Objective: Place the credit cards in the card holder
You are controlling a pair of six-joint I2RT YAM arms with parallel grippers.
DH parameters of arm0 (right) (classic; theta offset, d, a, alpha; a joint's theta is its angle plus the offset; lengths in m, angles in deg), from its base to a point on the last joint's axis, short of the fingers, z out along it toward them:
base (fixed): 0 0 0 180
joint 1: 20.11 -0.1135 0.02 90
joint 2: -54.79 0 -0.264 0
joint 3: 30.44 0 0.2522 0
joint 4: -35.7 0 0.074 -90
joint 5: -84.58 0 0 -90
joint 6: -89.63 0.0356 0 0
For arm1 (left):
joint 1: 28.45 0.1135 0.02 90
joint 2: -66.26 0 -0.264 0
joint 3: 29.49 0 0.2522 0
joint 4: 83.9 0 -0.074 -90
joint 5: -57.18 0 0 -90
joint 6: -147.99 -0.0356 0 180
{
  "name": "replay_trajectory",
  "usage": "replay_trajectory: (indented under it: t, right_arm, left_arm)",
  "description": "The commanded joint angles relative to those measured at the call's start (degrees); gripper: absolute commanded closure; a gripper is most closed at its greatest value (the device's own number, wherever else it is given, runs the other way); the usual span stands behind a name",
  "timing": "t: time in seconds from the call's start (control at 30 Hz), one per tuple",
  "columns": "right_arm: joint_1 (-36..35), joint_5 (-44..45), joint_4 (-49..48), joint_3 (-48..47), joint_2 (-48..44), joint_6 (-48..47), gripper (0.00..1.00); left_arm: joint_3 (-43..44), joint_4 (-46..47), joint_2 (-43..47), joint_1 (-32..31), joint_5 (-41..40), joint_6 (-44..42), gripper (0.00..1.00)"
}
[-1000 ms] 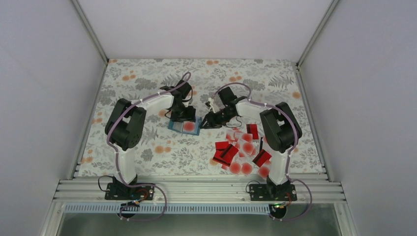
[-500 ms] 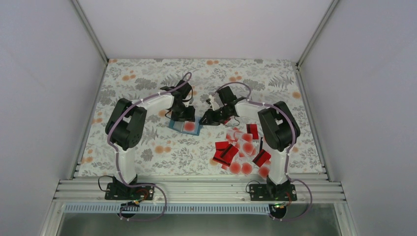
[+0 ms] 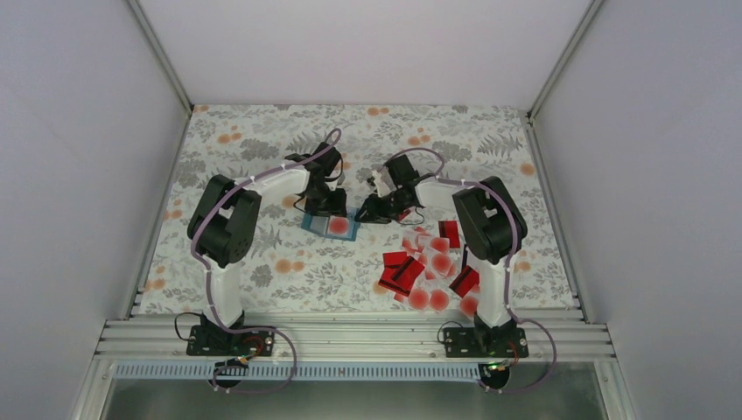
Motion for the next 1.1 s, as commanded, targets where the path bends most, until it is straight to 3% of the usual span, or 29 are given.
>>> replay_trajectory:
  t: [0.0, 0.5, 0.8, 1.07]
  right_arm:
    - [0.72, 0.25, -2.66, -0.14, 1.05, 0.68, 0.75]
    - [4.67, -3.32, -3.11, -0.83, -0.82, -0.33, 0.70]
    - [4.12, -7.08, -3.55, -2.22, 3.81, 0.07, 0.77]
    - [3.53, -8.44, -3.80, -2.66, 5.33, -0.27, 0.78]
  left_arm:
    - [-0.48, 0.73, -0.22, 0.21, 1.48, -1.02, 0.52]
    - [-0.32, 0.67, -0.54, 0.16, 1.57, -1.17, 0.54]
    - [-0.22, 0.97, -0.88, 0.12, 2.18, -0.86, 0.55]
    - [-0.37, 2.68, -0.86, 0.16, 5.11, -0.44, 0.59]
